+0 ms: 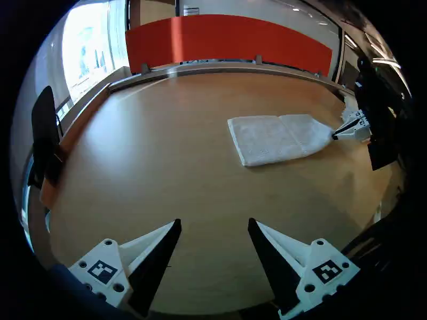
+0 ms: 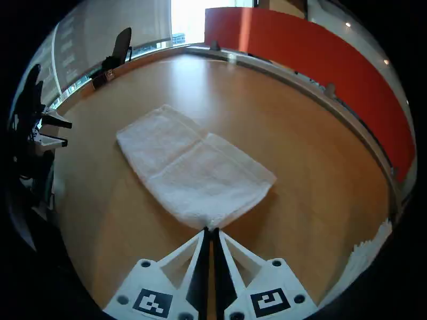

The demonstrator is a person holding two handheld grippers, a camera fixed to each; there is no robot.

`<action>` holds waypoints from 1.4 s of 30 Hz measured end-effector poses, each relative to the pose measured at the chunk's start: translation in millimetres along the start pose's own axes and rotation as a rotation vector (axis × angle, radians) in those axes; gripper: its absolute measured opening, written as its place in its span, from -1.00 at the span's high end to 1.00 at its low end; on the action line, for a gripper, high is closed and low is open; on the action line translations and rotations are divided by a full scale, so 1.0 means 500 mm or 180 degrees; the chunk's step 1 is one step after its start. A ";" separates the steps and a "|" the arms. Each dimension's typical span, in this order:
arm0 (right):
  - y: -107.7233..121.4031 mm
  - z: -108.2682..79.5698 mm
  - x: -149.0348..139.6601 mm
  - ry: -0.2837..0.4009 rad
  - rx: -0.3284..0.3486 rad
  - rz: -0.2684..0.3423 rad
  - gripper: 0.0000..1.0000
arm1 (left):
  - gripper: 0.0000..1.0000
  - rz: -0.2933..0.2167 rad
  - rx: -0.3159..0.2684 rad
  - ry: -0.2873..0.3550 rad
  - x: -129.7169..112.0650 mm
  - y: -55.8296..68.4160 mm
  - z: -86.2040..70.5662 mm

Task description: Fold towel

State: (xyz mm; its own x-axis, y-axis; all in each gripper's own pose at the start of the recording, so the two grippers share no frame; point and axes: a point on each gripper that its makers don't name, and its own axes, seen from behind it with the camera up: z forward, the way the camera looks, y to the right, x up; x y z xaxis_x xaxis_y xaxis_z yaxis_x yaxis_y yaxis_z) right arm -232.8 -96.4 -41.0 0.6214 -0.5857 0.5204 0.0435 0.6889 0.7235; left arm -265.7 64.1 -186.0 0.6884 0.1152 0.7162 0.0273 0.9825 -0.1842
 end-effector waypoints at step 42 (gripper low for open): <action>-0.118 -0.008 0.317 0.0433 0.0265 -0.0973 0.92 | -0.85 -0.0105 -0.0026 0.0098 0.003 0.000 -0.033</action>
State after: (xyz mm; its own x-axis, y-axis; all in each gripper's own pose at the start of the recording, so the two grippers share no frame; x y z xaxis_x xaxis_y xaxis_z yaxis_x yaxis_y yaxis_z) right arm -133.7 -228.0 -2.9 0.6885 -0.6934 0.2126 0.1832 0.4499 0.8741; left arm -252.7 61.7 -196.3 0.7090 0.0781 0.7008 0.0560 0.9845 -0.1664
